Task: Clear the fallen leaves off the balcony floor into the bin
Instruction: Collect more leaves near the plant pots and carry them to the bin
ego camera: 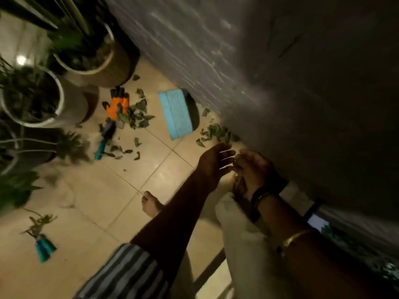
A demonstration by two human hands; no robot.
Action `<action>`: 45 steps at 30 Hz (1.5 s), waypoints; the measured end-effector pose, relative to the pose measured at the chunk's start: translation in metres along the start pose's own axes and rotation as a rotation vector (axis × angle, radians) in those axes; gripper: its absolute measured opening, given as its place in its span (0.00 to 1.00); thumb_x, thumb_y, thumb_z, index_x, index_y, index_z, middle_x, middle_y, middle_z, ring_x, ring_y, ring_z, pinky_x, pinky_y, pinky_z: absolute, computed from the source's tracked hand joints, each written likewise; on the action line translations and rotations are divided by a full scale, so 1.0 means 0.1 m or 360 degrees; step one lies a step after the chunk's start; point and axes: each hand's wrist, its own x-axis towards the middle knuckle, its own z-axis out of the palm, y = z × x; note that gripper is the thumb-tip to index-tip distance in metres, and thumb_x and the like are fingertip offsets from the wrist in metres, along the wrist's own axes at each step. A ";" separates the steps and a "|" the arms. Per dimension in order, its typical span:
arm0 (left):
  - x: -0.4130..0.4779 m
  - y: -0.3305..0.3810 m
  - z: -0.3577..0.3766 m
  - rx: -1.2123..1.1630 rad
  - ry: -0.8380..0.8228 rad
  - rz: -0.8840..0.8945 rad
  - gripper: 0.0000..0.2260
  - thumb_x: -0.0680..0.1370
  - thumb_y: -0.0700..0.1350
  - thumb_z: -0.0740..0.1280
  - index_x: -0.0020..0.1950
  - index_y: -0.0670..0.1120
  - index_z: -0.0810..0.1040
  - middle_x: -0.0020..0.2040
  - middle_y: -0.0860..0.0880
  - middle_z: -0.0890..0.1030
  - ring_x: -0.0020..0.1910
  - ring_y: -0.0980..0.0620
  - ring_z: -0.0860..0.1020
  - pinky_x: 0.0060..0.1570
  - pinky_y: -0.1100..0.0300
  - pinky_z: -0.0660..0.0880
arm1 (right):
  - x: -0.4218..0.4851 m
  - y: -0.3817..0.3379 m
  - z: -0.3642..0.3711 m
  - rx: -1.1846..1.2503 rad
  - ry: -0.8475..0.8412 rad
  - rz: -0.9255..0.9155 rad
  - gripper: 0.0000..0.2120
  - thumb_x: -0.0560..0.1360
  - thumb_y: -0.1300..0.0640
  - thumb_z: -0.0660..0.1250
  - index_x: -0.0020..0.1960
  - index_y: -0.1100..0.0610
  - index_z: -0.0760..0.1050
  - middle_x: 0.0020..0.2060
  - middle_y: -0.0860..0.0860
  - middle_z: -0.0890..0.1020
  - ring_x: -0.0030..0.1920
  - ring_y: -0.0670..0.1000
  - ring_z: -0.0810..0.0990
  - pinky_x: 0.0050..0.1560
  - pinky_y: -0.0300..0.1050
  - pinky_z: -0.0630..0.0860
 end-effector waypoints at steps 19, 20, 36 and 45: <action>3.65 -0.96 -1.12 -0.0301 0.0096 -0.0109 0.14 0.81 0.51 0.64 0.62 0.47 0.79 0.63 0.45 0.79 0.63 0.47 0.75 0.66 0.45 0.71 | 4.02 2.54 0.32 -0.2589 -0.0107 -0.1298 0.13 0.82 0.60 0.58 0.61 0.58 0.78 0.64 0.58 0.76 0.62 0.58 0.75 0.62 0.52 0.71; 3.69 -0.97 -1.13 -0.0307 0.0102 -0.0107 0.14 0.81 0.52 0.64 0.63 0.47 0.79 0.62 0.45 0.79 0.63 0.47 0.75 0.66 0.46 0.71 | 4.03 2.53 0.33 -0.2543 -0.0095 -0.1235 0.12 0.81 0.61 0.59 0.59 0.58 0.79 0.62 0.57 0.78 0.61 0.57 0.77 0.60 0.50 0.73; 3.41 -0.61 -1.10 -0.0201 0.0536 0.0152 0.09 0.82 0.34 0.58 0.46 0.39 0.77 0.37 0.43 0.76 0.31 0.50 0.76 0.29 0.61 0.75 | 2.95 2.11 0.67 -0.0923 -0.0614 -0.0372 0.09 0.71 0.60 0.72 0.44 0.45 0.80 0.46 0.47 0.85 0.49 0.52 0.84 0.45 0.59 0.84; 3.66 -0.68 -1.35 -0.0245 0.0500 0.0082 0.08 0.82 0.40 0.62 0.47 0.44 0.79 0.44 0.46 0.79 0.44 0.50 0.78 0.45 0.58 0.78 | 4.02 2.45 0.84 -0.2719 -0.0301 -0.1382 0.21 0.78 0.58 0.64 0.70 0.54 0.70 0.66 0.61 0.72 0.63 0.63 0.74 0.64 0.59 0.73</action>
